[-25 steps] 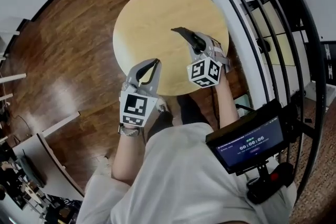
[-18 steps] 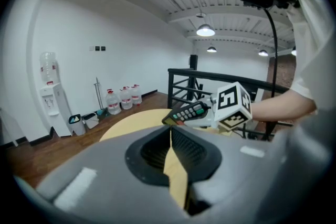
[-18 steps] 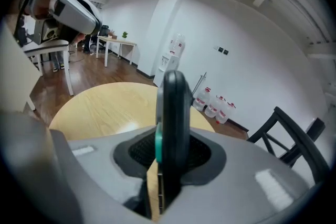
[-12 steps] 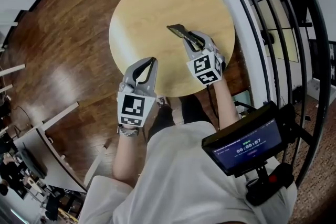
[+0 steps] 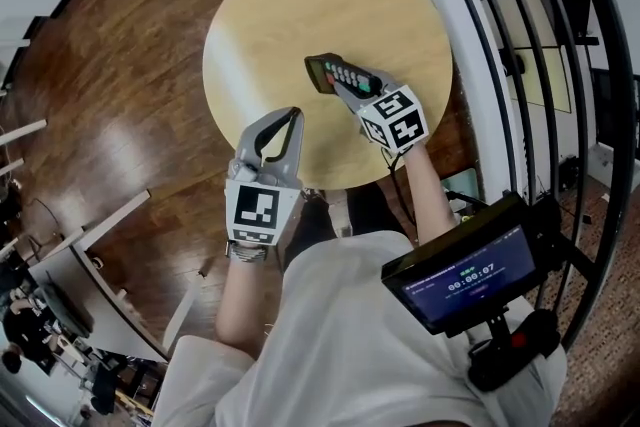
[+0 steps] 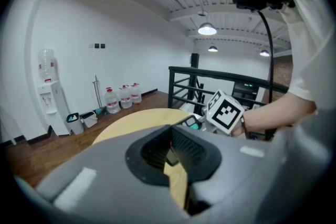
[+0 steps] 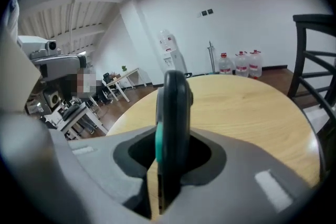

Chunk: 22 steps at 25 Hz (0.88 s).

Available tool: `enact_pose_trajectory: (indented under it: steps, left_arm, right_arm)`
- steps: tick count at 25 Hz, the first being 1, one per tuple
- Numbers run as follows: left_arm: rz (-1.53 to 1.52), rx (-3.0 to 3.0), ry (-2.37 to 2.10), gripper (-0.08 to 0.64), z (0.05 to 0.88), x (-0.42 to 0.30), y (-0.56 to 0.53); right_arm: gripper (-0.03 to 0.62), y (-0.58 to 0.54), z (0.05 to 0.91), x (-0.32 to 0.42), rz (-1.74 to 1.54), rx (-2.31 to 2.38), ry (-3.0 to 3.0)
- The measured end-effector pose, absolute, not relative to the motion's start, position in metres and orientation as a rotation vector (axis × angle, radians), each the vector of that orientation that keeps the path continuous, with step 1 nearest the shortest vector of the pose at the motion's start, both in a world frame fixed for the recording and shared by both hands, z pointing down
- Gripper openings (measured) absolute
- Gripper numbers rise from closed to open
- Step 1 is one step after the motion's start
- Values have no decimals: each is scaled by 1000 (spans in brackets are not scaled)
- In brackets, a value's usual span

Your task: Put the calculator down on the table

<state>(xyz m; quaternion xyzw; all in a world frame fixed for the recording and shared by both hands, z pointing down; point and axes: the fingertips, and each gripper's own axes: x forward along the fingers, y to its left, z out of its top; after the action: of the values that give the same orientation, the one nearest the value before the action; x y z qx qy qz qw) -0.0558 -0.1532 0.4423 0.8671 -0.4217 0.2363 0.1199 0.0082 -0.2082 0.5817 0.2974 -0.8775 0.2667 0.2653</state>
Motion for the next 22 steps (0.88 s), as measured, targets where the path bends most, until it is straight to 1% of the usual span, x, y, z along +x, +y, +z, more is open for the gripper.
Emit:
enact_pose_trajectory:
  steps: [8, 13, 18, 22]
  left_arm:
    - [699, 2520, -1235, 8, 470, -42, -176]
    - [702, 2510, -1229, 8, 473, -43, -177]
    - [696, 2497, -1222, 8, 476, -44, -176]
    - [713, 2445, -1121, 9, 497, -41, -170]
  right_arm:
    - [109, -216, 625, 11, 1094, 712, -2316]
    - [110, -213, 631, 7, 1328, 680, -2240]
    - [112, -210, 634, 6, 1446, 648, -2175]
    - [114, -207, 635, 4, 1522, 643, -2161]
